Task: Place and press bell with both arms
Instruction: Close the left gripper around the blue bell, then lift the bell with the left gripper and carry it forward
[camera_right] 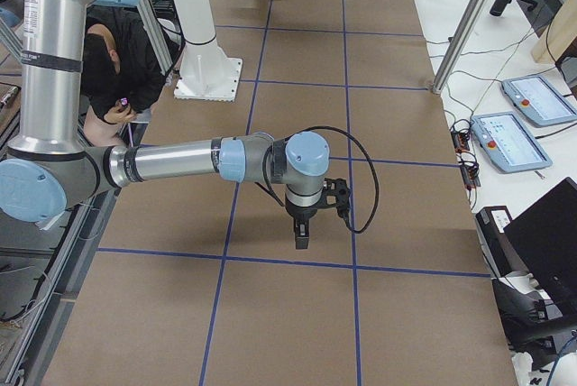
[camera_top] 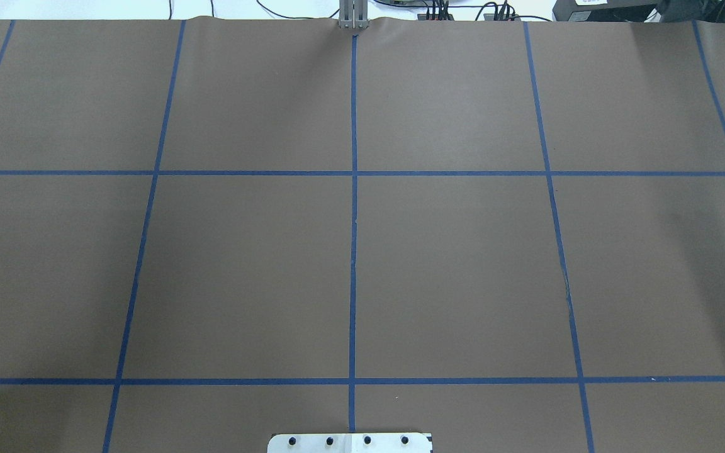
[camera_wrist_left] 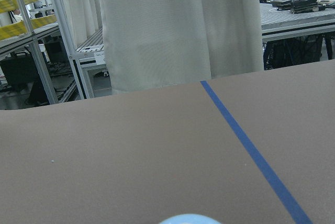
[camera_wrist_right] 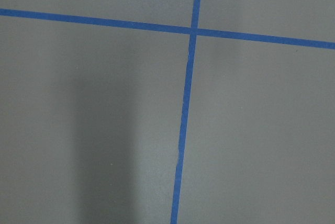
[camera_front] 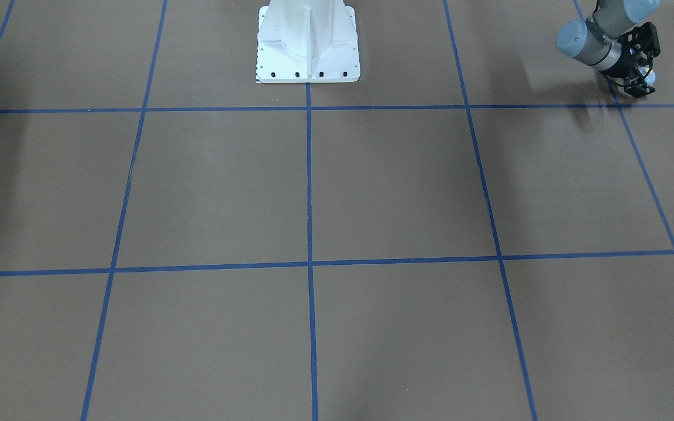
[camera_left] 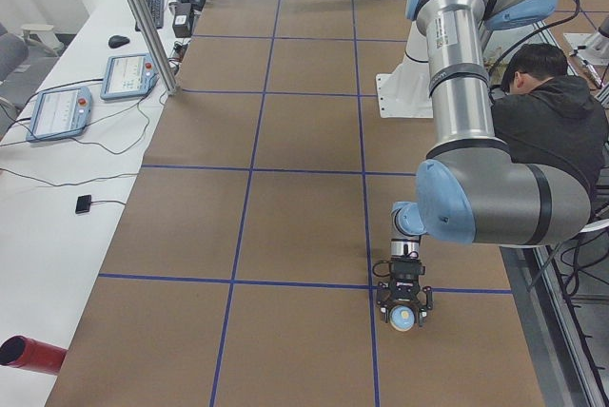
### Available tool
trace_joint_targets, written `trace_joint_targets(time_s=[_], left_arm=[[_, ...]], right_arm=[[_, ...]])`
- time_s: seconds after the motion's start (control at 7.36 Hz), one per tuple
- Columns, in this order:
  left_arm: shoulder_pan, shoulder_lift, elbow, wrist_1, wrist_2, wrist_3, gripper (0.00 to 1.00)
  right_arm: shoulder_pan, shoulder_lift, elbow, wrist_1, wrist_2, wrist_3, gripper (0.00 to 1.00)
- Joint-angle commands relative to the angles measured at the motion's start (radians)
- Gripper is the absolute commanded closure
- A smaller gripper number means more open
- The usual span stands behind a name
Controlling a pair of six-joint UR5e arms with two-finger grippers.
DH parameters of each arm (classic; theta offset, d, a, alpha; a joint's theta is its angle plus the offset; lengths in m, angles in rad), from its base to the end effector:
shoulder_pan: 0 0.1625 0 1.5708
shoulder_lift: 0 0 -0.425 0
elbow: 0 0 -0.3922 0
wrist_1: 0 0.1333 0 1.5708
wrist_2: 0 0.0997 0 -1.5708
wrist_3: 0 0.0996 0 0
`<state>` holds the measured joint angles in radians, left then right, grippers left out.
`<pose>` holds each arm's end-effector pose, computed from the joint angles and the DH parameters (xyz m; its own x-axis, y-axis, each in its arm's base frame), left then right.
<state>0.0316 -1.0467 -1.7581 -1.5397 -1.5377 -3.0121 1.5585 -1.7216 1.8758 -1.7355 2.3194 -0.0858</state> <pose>0.2189 -0.1297 0.7888 0.1635 -0.9864 0.0158 0.9192 0.1582 0.3606 0.0603 -0.4234 0.5965 0.7289 -0.0875 0.6790 0.0750 0.9960 0.0479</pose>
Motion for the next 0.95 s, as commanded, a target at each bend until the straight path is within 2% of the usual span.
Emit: trace_joint_targets(time_s=[0.0, 0.14, 0.27, 0.54, 0.82], left_arm=[[-0.005, 0.002, -0.009, 0.001, 0.001, -0.001, 0.72], [-0.009, 0.002, -0.014, 0.001, 0.001, -0.004, 1.0], [-0.021, 0.005, -0.035, 0.004, 0.002, -0.002, 1.0], [-0.029, 0.123, -0.198, 0.016, 0.002, 0.022, 1.0], [-0.045, 0.145, -0.338, 0.11, 0.001, 0.161, 1.0]], right_arm=[[0.0, 0.0, -0.001, -0.001, 0.0, 0.0, 0.0], [0.0, -0.001, -0.003, -0.001, 0.0, 0.0, 0.0], [0.0, 0.0, -0.003, -0.001, 0.0, 0.0, 0.0], [0.0, 0.0, -0.003, -0.001, 0.005, 0.0, 0.0], [0.0, 0.002, -0.004, -0.001, 0.006, 0.0, 0.0]])
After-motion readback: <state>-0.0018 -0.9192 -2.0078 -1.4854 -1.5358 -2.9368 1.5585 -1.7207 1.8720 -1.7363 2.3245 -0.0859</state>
